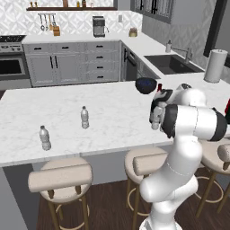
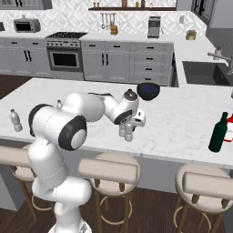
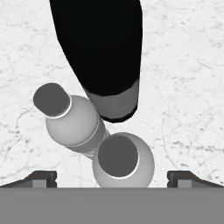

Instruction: Move the plastic bottles in the middle to the plastics group, and the glass bottles in the middle to the glass group.

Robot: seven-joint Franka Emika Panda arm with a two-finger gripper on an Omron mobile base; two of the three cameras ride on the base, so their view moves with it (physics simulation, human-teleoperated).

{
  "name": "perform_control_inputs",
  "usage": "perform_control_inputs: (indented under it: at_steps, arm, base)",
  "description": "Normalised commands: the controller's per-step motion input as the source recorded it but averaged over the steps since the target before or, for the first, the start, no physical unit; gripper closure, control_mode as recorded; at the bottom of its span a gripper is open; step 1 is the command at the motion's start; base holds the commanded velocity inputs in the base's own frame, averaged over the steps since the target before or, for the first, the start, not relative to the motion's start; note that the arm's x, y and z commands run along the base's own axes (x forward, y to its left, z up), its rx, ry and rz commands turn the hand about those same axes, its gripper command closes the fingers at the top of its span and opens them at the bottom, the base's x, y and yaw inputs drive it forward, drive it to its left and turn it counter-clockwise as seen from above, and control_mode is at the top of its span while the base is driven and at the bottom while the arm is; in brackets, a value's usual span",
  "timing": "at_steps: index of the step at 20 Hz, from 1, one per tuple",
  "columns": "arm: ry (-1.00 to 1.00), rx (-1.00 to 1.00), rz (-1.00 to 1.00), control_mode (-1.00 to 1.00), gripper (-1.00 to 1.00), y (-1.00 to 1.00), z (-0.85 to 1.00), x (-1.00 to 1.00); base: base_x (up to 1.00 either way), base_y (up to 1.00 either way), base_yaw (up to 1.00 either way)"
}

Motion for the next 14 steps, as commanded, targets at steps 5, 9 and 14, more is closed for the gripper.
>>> perform_control_inputs:
  at_steps: [5, 9, 14]
  arm:
    - [0.0, 0.0, 0.0, -1.0, -1.0, -0.04, -0.19, 0.14]
    - [0.0, 0.0, 0.0, -1.0, -1.0, -0.02, -0.13, 0.05]
    - [0.0, 0.0, 0.0, -1.0, 1.0, 0.0, -0.23, 0.01]
  base:
    - [0.0, 0.0, 0.0]
    - [0.0, 0.0, 0.0]
    - [0.0, 0.0, 0.0]
